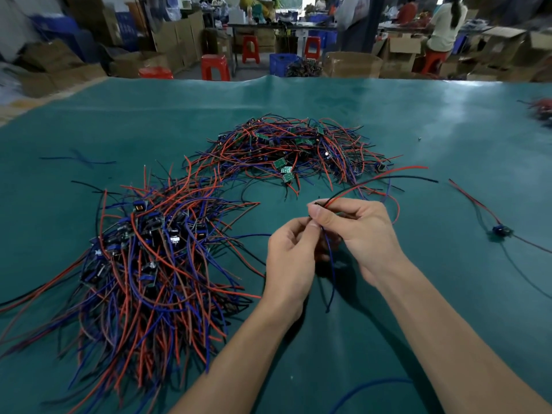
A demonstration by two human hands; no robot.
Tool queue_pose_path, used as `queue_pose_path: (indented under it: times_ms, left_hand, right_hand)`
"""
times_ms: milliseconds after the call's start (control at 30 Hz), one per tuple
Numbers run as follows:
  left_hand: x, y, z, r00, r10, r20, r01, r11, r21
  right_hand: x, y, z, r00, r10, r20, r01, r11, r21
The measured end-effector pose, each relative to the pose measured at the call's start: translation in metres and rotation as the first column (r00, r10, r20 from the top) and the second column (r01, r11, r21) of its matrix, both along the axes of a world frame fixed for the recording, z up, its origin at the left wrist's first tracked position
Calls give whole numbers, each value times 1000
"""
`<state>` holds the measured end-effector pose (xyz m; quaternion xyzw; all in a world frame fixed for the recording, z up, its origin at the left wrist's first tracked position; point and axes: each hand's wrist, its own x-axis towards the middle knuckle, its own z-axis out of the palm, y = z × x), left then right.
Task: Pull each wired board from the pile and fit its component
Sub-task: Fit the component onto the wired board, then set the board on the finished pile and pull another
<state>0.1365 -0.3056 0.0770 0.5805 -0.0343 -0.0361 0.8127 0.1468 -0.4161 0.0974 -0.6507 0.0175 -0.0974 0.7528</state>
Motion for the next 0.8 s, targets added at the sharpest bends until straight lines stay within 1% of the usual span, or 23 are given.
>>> queue_pose_path:
  times_ms: [100,200,267,333,433,500,567,667,700,733,767,800]
  left_hand:
    - [0,1,-3,1000,3,10,-3,1000,11]
    - [3,2,-6,999,47,13,-48,997,68]
    - [3,1,-7,998,59,38,-63,993,103]
    - [3,-1,-7,992,69,103,-89,976,199]
    - [2,-1,-7,976,27,215,-107,923,370]
    - [0,-2,-8,962,-65,264,-60,897,439]
    - [-5,-4,-8,944,-157,289,-2,875,484]
    - [-7,-4,-7,906,-236,350,-15,810,586]
    - [-7,-4,-8,897,-254,362,-27,786,618]
    - [-7,-4,-8,895,-261,361,-35,766,641]
    - [-7,-4,-9,900,-255,353,-42,755,654]
    - [-7,-4,-9,907,-240,347,-50,755,654]
  right_hand:
    - [-1,0,1,1000,21,5,-21,999,-26]
    - [-1,2,0,998,48,44,-43,993,-110]
    - [-1,1,0,997,43,61,-34,990,-135]
    - [0,-2,0,998,22,65,-14,991,-130]
    - [2,-9,2,993,-79,87,94,979,-179]
    - [5,-17,9,978,-184,99,196,973,-119]
    - [5,-30,22,943,-316,102,316,949,14]
    - [1,-47,52,861,-503,75,472,846,247]
    - [-1,-49,64,844,-531,81,489,822,293]
    - [-3,-46,77,842,-530,106,477,821,315]
    - [-4,-40,90,859,-489,149,429,848,312]
    - [-4,-30,104,891,-407,202,347,897,276]
